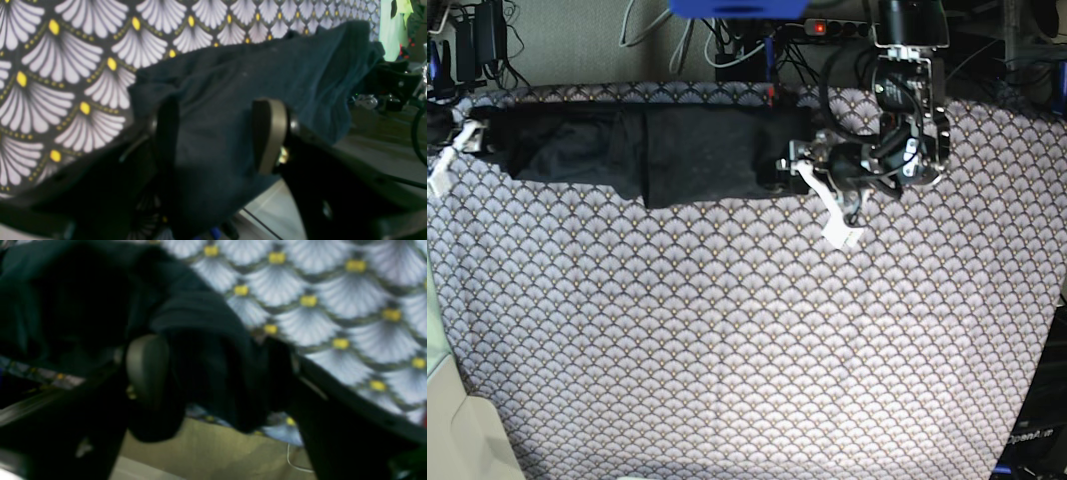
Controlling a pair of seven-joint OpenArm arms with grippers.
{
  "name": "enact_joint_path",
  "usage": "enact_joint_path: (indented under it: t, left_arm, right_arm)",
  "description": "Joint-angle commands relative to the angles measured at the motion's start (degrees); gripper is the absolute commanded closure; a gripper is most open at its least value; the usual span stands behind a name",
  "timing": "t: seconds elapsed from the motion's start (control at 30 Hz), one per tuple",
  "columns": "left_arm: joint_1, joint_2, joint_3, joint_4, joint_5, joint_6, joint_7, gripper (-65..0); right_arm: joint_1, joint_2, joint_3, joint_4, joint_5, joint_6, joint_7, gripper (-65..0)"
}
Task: Fold the T-shirt properly
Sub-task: 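Hold the folded strip still with both grippers pressing its ends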
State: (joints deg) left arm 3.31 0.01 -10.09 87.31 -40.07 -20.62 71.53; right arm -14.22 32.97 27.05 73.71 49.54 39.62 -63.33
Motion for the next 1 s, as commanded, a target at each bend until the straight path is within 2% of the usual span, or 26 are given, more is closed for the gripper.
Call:
enact_joint_path:
  t: [0.0,0.13,0.23,0.27,0.43,0.53,0.6,0.73,0.87,0.97]
  left_arm:
    - [-0.5,0.1,-0.1,0.7,-0.7,-0.1,-0.2,-33.8]
    - [-0.5,0.1,-0.1,0.8,-0.7,-0.1,-0.2,-33.8]
    - [-0.5,0.1,-0.1,1.0,-0.7,-0.1,-0.2,-33.8]
    - [-0.5,0.1,-0.1,1.0,-0.7,-0.1,-0.2,-33.8]
    - [-0.6,0.1,-0.1,1.0,-0.7,-0.1,-0.2,-33.8]
    - [-0.7,0.1,-0.1,1.0,-0.7,-0.2,-0.2,-33.8]
    - [-0.7,0.1,-0.1,1.0,-0.7,-0.2,-0.2,-33.8]
    - [-0.5,0.0,-0.1,1.2,-0.7,-0.3,-0.2,-33.8]
    - [-0.5,-0.3,-0.1,1.2,-0.7,-0.3,-0.2,-33.8]
    - [-0.6,-0.3,-0.1,1.2,-0.8,-0.4,-0.2,-33.8]
  right_arm:
    - [0.0,0.8,0.2,1.7,0.7,0.4,-1.1,-36.0]
    - [0.5,-0.7,0.4,2.6,0.7,0.4,-3.9,-20.2]
    - [0.6,-0.8,0.3,2.6,0.6,0.4,-4.9,-1.9]
    - [0.6,-0.8,0.3,2.6,0.6,0.4,-5.5,0.0]
    - [1.8,-0.7,0.3,2.8,0.6,0.4,-8.2,0.0]
    - [1.4,-0.9,0.8,8.6,1.1,0.4,-9.8,0.0]
    - [0.4,-2.3,0.9,14.2,3.9,0.4,-10.9,0.0]
    - [-2.5,-2.7,3.2,23.3,11.3,0.4,-12.7,0.0]
    - [-2.6,-2.7,3.2,28.0,16.6,0.4,-15.1,0.0]
    - [-2.4,-3.3,3.2,28.5,17.8,0.4,-16.1,0.0]
